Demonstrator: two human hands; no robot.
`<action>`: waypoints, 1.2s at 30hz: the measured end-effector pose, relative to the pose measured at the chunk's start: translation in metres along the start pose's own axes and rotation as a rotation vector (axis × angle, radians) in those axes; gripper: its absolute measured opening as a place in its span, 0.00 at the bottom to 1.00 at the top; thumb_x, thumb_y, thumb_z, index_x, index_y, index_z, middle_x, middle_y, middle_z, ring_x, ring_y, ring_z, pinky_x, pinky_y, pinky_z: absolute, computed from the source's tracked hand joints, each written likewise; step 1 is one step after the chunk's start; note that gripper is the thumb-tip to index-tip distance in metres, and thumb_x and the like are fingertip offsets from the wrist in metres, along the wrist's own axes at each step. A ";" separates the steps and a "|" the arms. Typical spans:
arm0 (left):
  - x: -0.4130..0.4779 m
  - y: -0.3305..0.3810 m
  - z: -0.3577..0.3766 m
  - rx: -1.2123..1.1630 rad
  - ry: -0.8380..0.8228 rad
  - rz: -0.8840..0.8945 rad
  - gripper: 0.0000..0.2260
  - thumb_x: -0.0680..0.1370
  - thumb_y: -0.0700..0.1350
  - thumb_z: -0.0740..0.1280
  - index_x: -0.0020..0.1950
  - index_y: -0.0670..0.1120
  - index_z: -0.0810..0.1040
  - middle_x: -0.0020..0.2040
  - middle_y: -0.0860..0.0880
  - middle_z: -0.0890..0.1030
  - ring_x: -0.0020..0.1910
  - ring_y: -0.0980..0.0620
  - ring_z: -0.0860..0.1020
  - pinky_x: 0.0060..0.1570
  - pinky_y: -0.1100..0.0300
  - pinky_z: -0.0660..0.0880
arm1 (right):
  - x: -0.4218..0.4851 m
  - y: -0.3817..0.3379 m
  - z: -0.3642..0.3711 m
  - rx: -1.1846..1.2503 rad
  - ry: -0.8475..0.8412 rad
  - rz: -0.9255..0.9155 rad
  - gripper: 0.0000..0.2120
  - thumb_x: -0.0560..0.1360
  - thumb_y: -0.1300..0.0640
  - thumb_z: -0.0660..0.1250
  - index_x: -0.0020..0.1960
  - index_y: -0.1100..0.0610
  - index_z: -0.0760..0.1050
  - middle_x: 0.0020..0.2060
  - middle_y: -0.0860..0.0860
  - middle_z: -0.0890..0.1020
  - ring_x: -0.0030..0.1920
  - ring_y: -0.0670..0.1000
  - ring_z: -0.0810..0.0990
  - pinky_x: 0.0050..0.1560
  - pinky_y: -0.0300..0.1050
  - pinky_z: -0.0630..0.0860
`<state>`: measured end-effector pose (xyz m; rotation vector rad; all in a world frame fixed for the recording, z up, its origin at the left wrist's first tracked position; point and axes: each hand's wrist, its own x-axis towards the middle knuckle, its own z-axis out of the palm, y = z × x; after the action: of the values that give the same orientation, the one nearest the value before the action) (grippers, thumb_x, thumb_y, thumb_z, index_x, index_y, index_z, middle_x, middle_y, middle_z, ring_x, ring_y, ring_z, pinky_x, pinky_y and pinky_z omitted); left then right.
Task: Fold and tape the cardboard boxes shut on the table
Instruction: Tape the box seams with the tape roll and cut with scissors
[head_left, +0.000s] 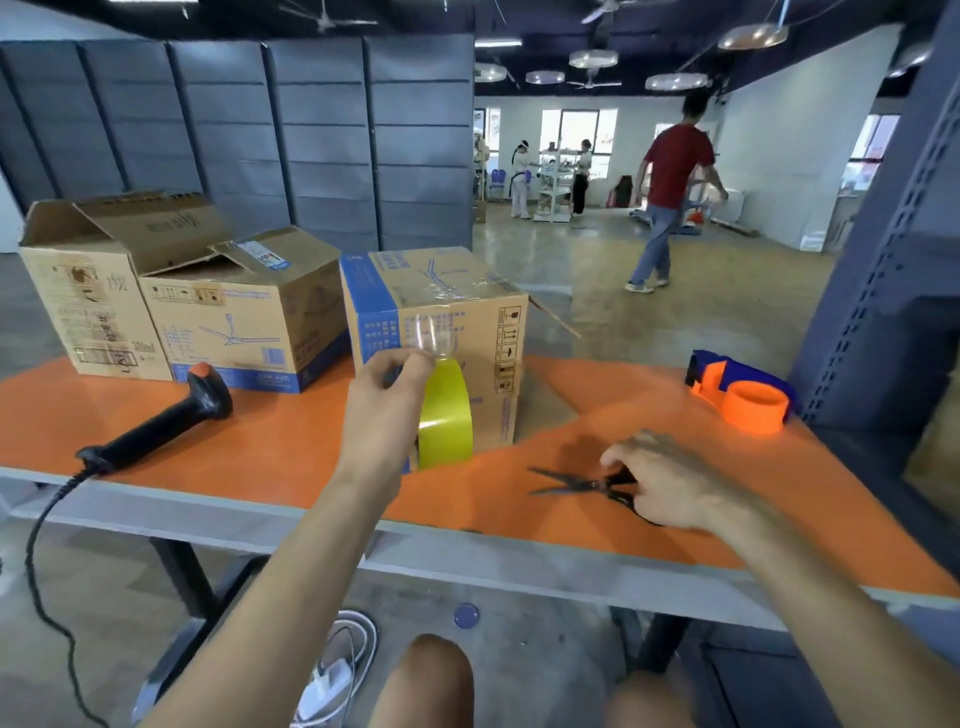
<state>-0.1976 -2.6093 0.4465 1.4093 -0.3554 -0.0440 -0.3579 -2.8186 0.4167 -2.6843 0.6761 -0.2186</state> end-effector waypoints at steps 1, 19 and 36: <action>0.000 -0.001 0.002 0.007 0.013 0.019 0.05 0.80 0.47 0.66 0.51 0.50 0.82 0.46 0.54 0.82 0.46 0.58 0.78 0.50 0.55 0.73 | -0.002 0.003 -0.001 -0.047 -0.036 -0.001 0.24 0.76 0.70 0.61 0.68 0.51 0.76 0.61 0.53 0.80 0.64 0.53 0.77 0.62 0.46 0.71; 0.023 -0.008 -0.016 0.072 -0.015 0.072 0.06 0.79 0.45 0.67 0.47 0.49 0.84 0.43 0.61 0.83 0.39 0.73 0.76 0.42 0.71 0.70 | 0.021 0.005 -0.041 -0.130 -0.221 -0.196 0.14 0.73 0.52 0.70 0.55 0.38 0.78 0.41 0.38 0.84 0.42 0.43 0.81 0.48 0.46 0.79; 0.028 0.001 -0.024 0.059 -0.118 -0.033 0.07 0.79 0.47 0.69 0.49 0.45 0.84 0.51 0.58 0.85 0.59 0.55 0.79 0.64 0.56 0.72 | 0.068 -0.069 -0.115 0.006 -0.259 -0.414 0.15 0.68 0.36 0.73 0.55 0.28 0.80 0.41 0.45 0.84 0.37 0.42 0.79 0.39 0.35 0.71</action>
<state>-0.1652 -2.5924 0.4506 1.4741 -0.4342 -0.1449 -0.2961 -2.8303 0.5530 -2.7510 0.0396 0.0251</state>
